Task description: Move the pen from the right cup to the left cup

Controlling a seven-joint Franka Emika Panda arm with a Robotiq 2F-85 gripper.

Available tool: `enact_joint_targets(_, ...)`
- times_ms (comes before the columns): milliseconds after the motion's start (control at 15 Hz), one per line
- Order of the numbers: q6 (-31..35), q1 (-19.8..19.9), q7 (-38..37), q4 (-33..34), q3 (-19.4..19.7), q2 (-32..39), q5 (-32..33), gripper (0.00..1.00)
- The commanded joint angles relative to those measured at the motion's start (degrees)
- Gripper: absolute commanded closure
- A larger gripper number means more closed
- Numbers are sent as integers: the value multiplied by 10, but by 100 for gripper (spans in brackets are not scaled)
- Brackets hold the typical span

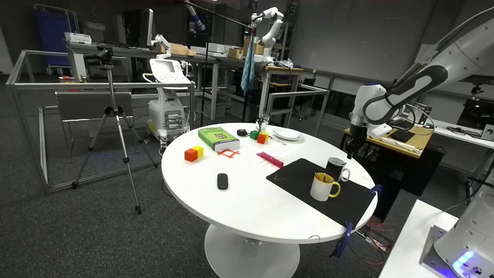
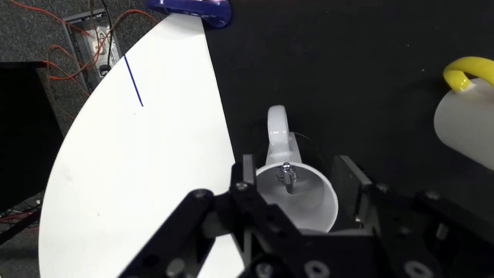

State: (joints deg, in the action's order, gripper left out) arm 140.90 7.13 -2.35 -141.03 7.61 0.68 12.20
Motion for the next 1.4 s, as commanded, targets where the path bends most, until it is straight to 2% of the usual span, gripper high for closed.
enact_joint_targets(0,5,6,29,15,4,19,-11,74)
enact_joint_targets(133,-1,2,8,3,1,8,-1,90)
enact_joint_targets(200,-1,2,8,4,1,10,-1,72)
enact_joint_targets(333,-1,2,8,3,1,12,-1,88)
enact_joint_targets(400,-1,1,8,3,1,12,-1,89)
enact_joint_targets(467,-2,1,9,4,1,14,-2,97)
enact_joint_targets(600,5,1,21,2,1,20,-6,100)
enact_joint_targets(1333,43,-1,36,11,-1,58,-11,100)
